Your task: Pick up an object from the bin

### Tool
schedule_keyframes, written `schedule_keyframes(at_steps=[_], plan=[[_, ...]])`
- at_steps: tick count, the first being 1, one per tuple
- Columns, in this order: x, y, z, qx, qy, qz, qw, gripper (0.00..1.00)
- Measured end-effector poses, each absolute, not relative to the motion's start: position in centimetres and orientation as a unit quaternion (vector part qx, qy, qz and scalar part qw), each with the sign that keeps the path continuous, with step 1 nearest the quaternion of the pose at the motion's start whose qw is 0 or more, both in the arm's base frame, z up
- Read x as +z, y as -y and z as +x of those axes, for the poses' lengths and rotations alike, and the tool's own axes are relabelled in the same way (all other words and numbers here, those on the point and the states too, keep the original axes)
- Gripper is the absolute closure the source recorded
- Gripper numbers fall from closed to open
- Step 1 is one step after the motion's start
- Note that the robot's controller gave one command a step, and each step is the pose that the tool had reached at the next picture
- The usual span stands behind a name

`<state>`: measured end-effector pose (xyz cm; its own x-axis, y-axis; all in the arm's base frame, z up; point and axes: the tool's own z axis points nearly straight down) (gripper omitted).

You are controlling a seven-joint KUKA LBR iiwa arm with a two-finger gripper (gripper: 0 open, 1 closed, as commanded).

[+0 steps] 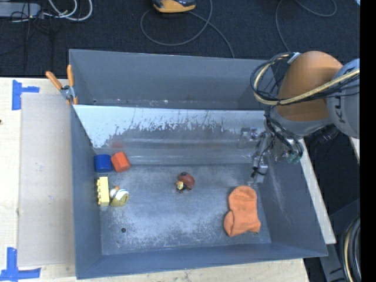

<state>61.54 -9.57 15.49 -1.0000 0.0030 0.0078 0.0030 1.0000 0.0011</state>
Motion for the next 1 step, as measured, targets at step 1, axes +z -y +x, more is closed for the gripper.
schedule_keyframes(at_steps=[1], plan=[[15.98,9.54,61.71,0.000,1.000,0.000,0.000,0.00]])
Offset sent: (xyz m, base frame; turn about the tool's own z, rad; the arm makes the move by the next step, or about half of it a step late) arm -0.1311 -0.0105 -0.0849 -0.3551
